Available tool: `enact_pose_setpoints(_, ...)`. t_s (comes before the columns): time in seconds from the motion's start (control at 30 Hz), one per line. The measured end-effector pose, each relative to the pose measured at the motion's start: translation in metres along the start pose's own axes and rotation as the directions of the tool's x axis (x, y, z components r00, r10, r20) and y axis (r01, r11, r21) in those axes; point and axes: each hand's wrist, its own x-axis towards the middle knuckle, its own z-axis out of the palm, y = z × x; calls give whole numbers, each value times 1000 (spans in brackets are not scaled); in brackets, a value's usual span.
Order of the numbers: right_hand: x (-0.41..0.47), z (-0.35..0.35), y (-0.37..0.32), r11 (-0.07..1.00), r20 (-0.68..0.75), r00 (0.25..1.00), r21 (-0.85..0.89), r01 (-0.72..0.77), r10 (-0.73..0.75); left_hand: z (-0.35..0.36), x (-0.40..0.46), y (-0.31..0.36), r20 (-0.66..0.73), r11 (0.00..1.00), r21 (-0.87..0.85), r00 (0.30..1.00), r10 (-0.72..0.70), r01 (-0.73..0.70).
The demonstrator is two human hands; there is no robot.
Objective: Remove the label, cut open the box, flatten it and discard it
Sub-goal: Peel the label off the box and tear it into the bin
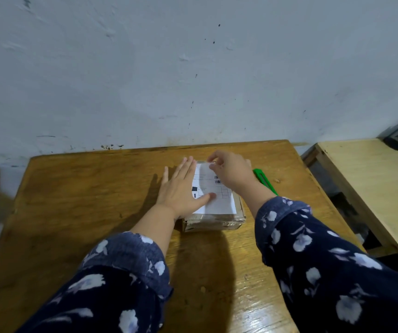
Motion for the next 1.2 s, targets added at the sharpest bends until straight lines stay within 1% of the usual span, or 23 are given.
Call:
enact_pose_setpoints(0.1,-3,5,-6,999,-72,997,-42,12,-15,-6,-8,-1,-21,1000,1,1000,-10,10)
enact_pose_setpoints(0.17,-4,7,-9,999,-77,997,-41,-6,3,-10,-18,-1,29,997,74,1000,1,-3)
enact_pose_setpoints(0.23,-6,7,-10,999,-67,998,-37,-21,18,-12,-29,0,84,992,125,996,-19,8)
enact_pose_setpoints(0.37,-8,8,-9,999,-70,996,-5,-51,51,-11,-43,6,163,992,120,985,-56,36)
enact_pose_setpoints(0.43,-9,10,-8,997,-56,996,40,-68,70,-12,-45,7,194,989,147,979,-55,27)
enact_pose_setpoints(0.57,-10,4,-11,985,-28,994,138,-103,107,-13,-45,10,206,977,212,976,-70,26)
enact_pose_setpoints(0.67,-11,-10,-16,983,7,996,160,-94,94,-16,-46,13,225,975,221,972,-75,24)
enact_pose_setpoints(0.77,-13,-30,-18,963,-15,994,250,-98,105,-19,-46,14,228,973,231,970,-80,26)
enact_pose_setpoints(0.83,-16,-45,-17,945,-5,993,307,-109,117,-18,-46,14,216,974,226,973,-79,29)
enact_pose_setpoints(1.0,-27,-65,-11,851,54,976,481,-212,212,-18,-44,12,210,972,233,975,-70,20)
enact_pose_setpoints(1.1,-31,-63,-9,738,74,945,606,-296,318,-20,-46,13,223,971,237,972,-71,16)
enact_pose_setpoints(1.2,-34,-56,-5,611,117,890,687,-392,440,-21,-49,14,231,973,231,971,-65,10)
